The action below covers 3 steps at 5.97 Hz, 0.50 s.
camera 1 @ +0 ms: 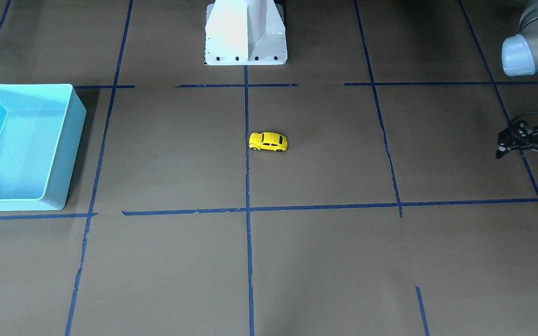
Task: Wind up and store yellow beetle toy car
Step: 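Move the left gripper down over the yellow beetle toy car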
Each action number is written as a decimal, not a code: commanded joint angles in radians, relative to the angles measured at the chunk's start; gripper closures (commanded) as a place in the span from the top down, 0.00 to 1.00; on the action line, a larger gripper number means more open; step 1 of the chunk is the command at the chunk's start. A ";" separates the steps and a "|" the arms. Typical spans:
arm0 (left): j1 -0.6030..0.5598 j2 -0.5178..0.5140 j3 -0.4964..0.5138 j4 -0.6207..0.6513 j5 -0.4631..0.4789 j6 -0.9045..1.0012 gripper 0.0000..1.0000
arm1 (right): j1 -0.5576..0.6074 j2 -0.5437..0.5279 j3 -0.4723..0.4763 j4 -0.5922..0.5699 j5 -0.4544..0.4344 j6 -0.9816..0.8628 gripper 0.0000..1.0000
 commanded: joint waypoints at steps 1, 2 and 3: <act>0.167 -0.095 -0.040 0.004 0.008 0.000 1.00 | 0.000 0.000 0.000 0.000 -0.001 0.000 1.00; 0.254 -0.153 -0.036 0.009 0.010 0.000 1.00 | 0.000 0.000 0.000 0.000 -0.001 0.000 1.00; 0.346 -0.205 -0.033 0.004 0.010 0.000 1.00 | 0.000 0.000 0.000 0.000 0.000 0.000 1.00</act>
